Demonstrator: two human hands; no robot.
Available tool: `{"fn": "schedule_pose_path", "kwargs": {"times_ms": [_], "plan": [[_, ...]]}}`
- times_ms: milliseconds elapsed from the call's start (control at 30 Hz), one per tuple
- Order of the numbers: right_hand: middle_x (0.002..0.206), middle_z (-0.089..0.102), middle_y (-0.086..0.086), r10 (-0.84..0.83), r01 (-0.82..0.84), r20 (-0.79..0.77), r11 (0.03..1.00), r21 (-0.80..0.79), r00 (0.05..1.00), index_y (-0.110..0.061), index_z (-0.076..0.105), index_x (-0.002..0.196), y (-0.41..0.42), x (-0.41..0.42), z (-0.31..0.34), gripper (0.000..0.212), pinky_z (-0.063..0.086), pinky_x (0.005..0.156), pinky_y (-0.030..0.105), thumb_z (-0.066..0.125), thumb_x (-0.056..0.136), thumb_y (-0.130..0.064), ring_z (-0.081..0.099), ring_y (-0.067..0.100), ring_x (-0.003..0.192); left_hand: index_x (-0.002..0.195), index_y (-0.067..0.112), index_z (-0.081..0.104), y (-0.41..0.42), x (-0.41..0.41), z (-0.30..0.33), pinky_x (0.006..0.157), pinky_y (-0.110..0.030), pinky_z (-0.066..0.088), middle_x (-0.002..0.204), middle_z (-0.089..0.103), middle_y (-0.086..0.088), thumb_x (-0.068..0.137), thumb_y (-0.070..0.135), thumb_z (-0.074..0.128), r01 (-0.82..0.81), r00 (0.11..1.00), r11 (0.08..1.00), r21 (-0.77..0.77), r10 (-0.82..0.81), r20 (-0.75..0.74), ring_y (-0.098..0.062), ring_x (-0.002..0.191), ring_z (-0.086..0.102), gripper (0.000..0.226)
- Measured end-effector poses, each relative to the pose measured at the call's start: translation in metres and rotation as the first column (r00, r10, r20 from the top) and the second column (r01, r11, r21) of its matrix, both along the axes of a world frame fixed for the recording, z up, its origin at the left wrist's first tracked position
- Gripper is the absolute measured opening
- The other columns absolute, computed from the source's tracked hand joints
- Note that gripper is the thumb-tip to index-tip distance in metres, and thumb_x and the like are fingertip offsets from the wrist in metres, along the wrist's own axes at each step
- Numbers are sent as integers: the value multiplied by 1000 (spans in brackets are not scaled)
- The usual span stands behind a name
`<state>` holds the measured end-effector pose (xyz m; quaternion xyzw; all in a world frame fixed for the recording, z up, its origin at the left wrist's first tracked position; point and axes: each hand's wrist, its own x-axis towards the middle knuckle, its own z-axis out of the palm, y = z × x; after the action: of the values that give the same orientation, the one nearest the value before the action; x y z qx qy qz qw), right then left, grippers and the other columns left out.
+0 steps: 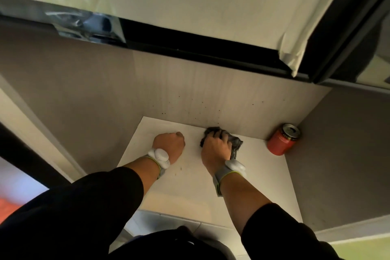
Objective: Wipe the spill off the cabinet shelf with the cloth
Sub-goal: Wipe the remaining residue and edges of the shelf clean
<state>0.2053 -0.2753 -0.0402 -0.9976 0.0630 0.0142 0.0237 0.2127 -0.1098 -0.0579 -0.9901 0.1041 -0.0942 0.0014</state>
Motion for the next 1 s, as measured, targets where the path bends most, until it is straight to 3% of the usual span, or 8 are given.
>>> {"fn": "schedule_pose_path", "kwargs": {"times_ms": [167, 300, 367, 467, 600, 733, 900, 1000], "plan": [[156, 43, 6, 258, -260, 27, 962, 88, 966, -19, 51, 144, 7, -4, 8, 48, 39, 108, 48, 46, 96, -16, 35, 35, 142, 53, 10, 56, -1, 2, -6, 41, -20, 29, 43, 57, -7, 60, 9, 85, 4, 1000, 1000, -4, -4, 24, -25, 31, 53, 30], [139, 51, 6, 179, -174, 70, 982, -68, 981, -32, 55, 137, 4, -2, 15, 42, 34, 105, 51, 51, 95, -28, 45, 36, 126, 84, 7, 66, -1, -3, -2, 51, -27, 40, 77, 73, -10, 90, 8, 59, -20, 999, 996, 90, 24, -40, -29, 64, 71, 9], [131, 55, 6, 131, -121, 68, 984, -132, 989, -33, 57, 131, -4, 1, 18, 37, 34, 96, 49, 52, 94, -31, 47, 35, 119, 105, 6, 64, -1, -4, -1, 59, -28, 39, 98, 74, -10, 95, 6, 45, 0, 996, 987, 160, 14, -89, -29, 86, 73, 22], [122, 59, 4, 39, -34, 25, 981, -192, 999, -30, 65, 116, -22, 6, 28, 26, 35, 90, 47, 56, 93, -36, 47, 33, 114, 117, 5, 62, -2, -3, 3, 62, -28, 36, 107, 73, -9, 98, 6, 41, 12, 991, 985, 172, 11, -135, -27, 93, 71, 28], [119, 58, 15, -165, 150, 41, 958, 245, 985, -13, 56, 118, -38, 7, 42, 33, 49, 82, 45, 63, 91, -31, 62, 44, 106, 117, 7, 63, -1, 0, -1, 60, -29, 35, 106, 73, -7, 99, 9, 42, -7, 993, 984, 176, 28, -115, -25, 92, 71, 28], [125, 49, 25, -485, 191, 259, 698, 691, 835, -1, 46, 119, -26, 5, 32, 30, 45, 82, 48, 54, 91, -9, 56, 50, 99, 114, 4, 65, -3, -2, 2, 59, -30, 37, 101, 74, -11, 93, 6, 47, -3, 987, 988, 157, 28, -156, -29, 89, 73, 27], [135, 50, 18, -596, 265, 77, 464, 845, 799, -5, 56, 120, 7, 23, 16, 37, 43, 99, 39, 64, 83, -4, 54, 41, 117, 64, 10, 70, -4, 2, 1, 46, -20, 26, 51, 63, -5, 56, 13, 84, -73, 993, 992, 103, 82, -90, -21, 40, 61, 17], [134, 51, 14, -624, 223, 109, 430, 875, 774, -7, 59, 119, 14, 27, 15, 36, 43, 98, 38, 64, 84, -2, 55, 38, 114, 95, 4, 69, -4, -1, 2, 55, -28, 36, 82, 74, -12, 84, 7, 59, -35, 984, 994, 106, 53, -170, -29, 72, 73, 15]]}}
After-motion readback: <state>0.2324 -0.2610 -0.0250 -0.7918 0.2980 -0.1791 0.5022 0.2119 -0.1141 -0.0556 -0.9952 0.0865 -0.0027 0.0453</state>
